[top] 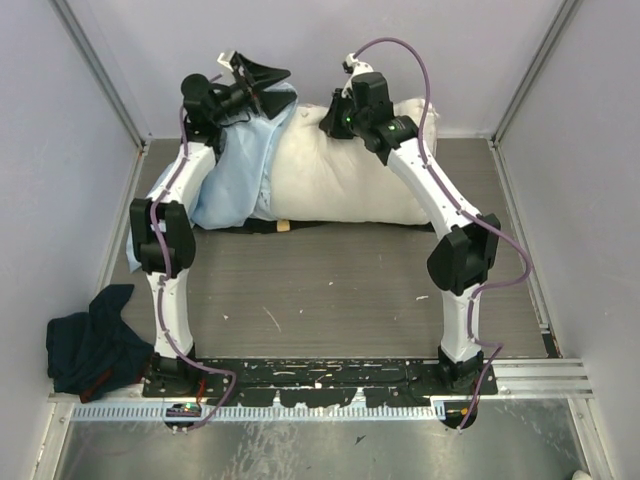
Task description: Put the pillow into the pillowcase
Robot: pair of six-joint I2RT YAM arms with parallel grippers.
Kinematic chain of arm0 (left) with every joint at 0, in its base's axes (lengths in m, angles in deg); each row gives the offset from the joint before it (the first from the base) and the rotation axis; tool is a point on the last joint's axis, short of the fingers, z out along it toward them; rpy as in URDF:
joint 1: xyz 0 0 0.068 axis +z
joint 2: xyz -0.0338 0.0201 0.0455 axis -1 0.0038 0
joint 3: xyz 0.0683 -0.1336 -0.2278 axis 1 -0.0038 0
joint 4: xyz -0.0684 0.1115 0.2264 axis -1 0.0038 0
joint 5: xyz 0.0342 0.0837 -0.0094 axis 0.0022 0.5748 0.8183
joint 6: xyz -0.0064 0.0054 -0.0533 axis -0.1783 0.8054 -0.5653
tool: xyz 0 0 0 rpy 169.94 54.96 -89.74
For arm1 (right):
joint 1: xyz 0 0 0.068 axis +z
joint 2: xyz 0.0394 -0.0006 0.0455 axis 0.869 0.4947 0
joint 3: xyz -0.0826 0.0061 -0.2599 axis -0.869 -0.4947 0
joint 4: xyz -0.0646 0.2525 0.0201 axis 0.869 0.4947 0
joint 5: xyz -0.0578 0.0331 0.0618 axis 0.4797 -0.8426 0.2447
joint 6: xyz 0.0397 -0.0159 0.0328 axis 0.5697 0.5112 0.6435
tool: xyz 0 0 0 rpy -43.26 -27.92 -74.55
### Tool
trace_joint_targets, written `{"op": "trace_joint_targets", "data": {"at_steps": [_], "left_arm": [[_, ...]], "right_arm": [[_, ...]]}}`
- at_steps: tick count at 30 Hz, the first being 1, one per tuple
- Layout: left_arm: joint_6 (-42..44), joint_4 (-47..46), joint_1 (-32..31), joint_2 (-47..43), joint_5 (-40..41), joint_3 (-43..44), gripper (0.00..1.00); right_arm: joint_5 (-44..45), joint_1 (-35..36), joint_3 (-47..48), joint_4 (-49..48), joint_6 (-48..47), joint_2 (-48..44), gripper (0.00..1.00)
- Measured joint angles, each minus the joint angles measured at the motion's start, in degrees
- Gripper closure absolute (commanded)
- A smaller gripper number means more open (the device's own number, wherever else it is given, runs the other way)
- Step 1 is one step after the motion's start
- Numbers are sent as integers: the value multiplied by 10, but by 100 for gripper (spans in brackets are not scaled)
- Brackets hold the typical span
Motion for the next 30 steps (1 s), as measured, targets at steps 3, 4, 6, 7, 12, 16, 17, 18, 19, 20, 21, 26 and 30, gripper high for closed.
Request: {"op": "trace_joint_targets", "data": {"at_steps": [3,4,6,7,12,16,17,18,19,20,21,26,30], "left_arm": [[38,29,5,0,-11,37,30],[56,39,6,-3,-13,46,27],[90,59,9,-12,-18,50,23],[116,83,11,-21,-21,50,23],[241,190,28,-93,-10,13,24],[347,281,36,-187,21,-52,25],[370,305,37,-209,29,-69,25],[406,341,36,-237,46,-92,25],[434,368,34,-256,58,-105,25],[470,403,30,-278,81,-124,25],[507,438,24,-300,105,-146,25],[624,536,-27,-381,220,-278,25],[663,564,-65,-401,302,-384,25]], "right_arm": [[0,-4,0,-22,4,10,99],[0,-5,0,-28,5,14,99],[0,-8,5,-42,7,28,99],[0,-9,8,-49,8,35,99],[2,-17,24,-70,14,58,99],[3,-26,45,-78,20,76,99],[3,-29,51,-81,21,81,98],[3,-32,57,-83,22,87,95],[3,-35,60,-84,23,90,94],[2,-38,62,-87,24,94,90],[2,-41,63,-90,27,94,79],[1,-55,52,-125,40,92,53],[4,-58,7,-147,44,62,45]]}}
